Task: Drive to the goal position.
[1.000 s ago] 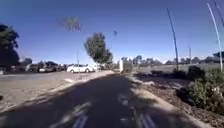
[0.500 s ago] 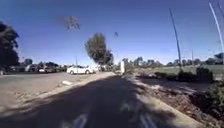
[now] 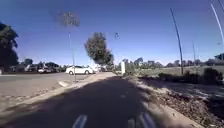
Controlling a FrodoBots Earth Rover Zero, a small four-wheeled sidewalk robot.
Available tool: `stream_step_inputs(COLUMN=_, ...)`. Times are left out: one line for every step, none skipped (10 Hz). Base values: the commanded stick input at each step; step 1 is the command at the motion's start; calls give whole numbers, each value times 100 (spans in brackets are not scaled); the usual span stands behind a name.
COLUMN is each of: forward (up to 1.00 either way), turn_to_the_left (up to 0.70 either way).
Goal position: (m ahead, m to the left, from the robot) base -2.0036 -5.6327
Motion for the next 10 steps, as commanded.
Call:
stream_step_inputs(forward=100, turn_to_the_left=0)
stream_step_inputs(forward=100, turn_to_the_left=0)
stream_step_inputs(forward=100, turn_to_the_left=0)
stream_step_inputs(forward=100, turn_to_the_left=0)
stream_step_inputs(forward=100, turn_to_the_left=0)
stream_step_inputs(forward=100, turn_to_the_left=0)
stream_step_inputs(forward=100, turn_to_the_left=-32)
stream_step_inputs(forward=100, turn_to_the_left=-36)
stream_step_inputs(forward=100, turn_to_the_left=-40)
stream_step_inputs(forward=100, turn_to_the_left=-40)
